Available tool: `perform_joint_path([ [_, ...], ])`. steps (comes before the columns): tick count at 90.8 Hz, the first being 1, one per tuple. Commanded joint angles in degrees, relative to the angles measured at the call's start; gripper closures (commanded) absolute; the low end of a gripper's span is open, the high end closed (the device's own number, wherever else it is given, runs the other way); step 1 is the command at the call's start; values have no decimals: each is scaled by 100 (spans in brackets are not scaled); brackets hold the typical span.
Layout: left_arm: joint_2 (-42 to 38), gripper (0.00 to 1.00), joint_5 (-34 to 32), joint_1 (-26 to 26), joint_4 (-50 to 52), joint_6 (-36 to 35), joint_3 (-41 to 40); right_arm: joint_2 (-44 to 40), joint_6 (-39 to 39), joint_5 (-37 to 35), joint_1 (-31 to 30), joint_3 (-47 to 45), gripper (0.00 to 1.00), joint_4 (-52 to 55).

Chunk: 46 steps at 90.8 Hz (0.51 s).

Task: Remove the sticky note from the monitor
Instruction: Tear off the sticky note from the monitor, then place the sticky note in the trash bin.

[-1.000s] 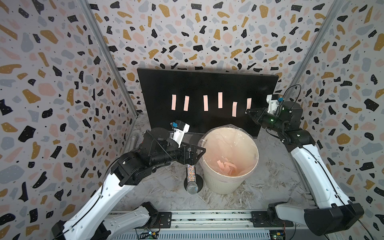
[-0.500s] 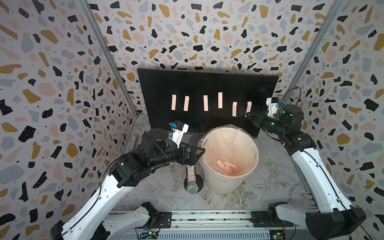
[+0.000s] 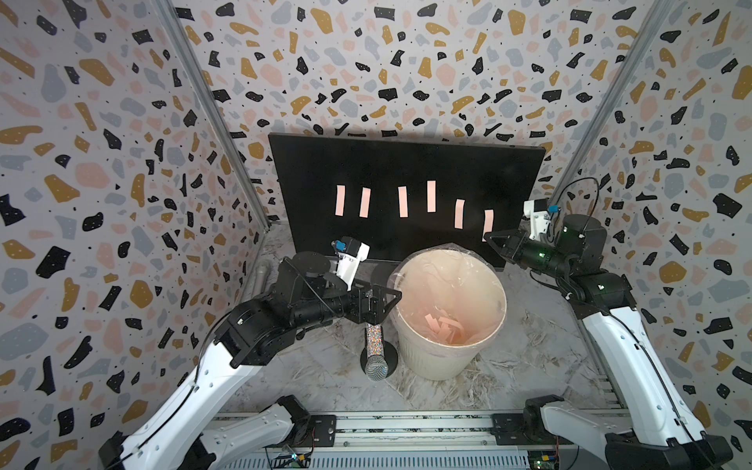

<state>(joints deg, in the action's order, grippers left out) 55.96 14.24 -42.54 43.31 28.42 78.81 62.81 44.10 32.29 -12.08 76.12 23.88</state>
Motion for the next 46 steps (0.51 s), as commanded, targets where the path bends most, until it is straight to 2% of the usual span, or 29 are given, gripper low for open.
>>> perform_joint_path([
  [1, -27, 1, 17, -35, -279, 58, -30, -192, -68, 96, -147, -143, 100, 163],
  [19, -15, 0, 8, -35, -277, 49, -14, -366, -77, 14, -458, -273, 100, 298],
  [46, -7, 1, -17, -35, -279, 50, -41, -489, -402, -401, -1320, -253, 100, 893],
])
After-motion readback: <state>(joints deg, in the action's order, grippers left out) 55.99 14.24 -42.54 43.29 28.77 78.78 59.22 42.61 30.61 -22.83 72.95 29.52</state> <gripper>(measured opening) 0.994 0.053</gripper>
